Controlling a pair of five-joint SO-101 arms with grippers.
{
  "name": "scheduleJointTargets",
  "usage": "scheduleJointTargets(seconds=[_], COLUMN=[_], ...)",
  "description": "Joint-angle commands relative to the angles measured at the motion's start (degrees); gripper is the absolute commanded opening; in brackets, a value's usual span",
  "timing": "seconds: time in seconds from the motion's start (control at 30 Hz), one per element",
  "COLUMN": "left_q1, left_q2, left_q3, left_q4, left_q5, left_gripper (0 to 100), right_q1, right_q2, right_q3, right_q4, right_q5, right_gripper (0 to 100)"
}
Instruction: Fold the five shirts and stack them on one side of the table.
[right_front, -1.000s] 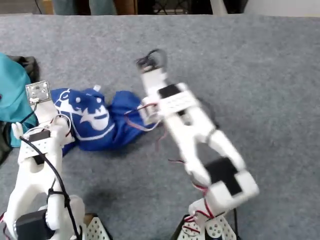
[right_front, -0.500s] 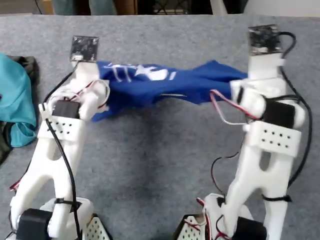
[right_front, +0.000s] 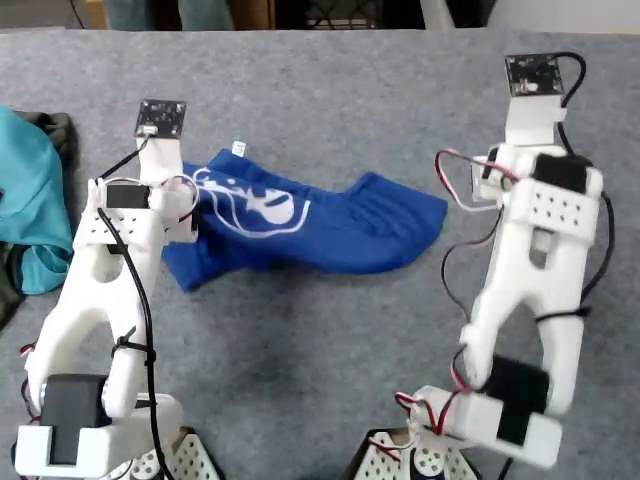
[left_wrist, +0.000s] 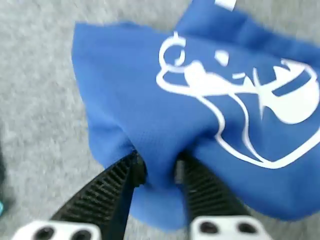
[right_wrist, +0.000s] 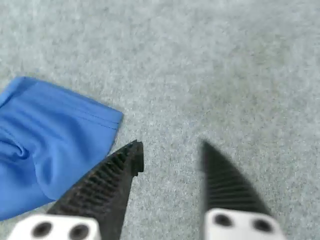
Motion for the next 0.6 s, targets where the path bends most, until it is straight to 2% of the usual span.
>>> scheduleJointTargets(seconds=[0.0,0.13,0.33,0.47,0.57], left_q1=[-0.48,-0.66,-5.67,-10.33,-10.86], left_q2=[-0.26,0.26,-0.09,-0.18,0.18], left_q3=[-2.86,1.71,9.10,9.01,9.01], left_q4=[1.67,-1.67,-11.52,-13.45,-13.80], left_q5=[-0.62,2.46,1.41,3.43,4.22], left_gripper=[23,23,24,32,33], right_q1=[-1.05,-9.49,-30.33,-40.97,-44.04], right_q2=[2.77,4.18,4.26,6.11,10.33], right_q3=[-8.84,-10.33,-2.86,6.90,12.35], right_q4=[5.27,10.55,14.59,4.04,-5.63], right_q5=[0.09,7.82,18.37,23.82,24.18], right_gripper=[47.8,41.0,30.4,29.6,29.4])
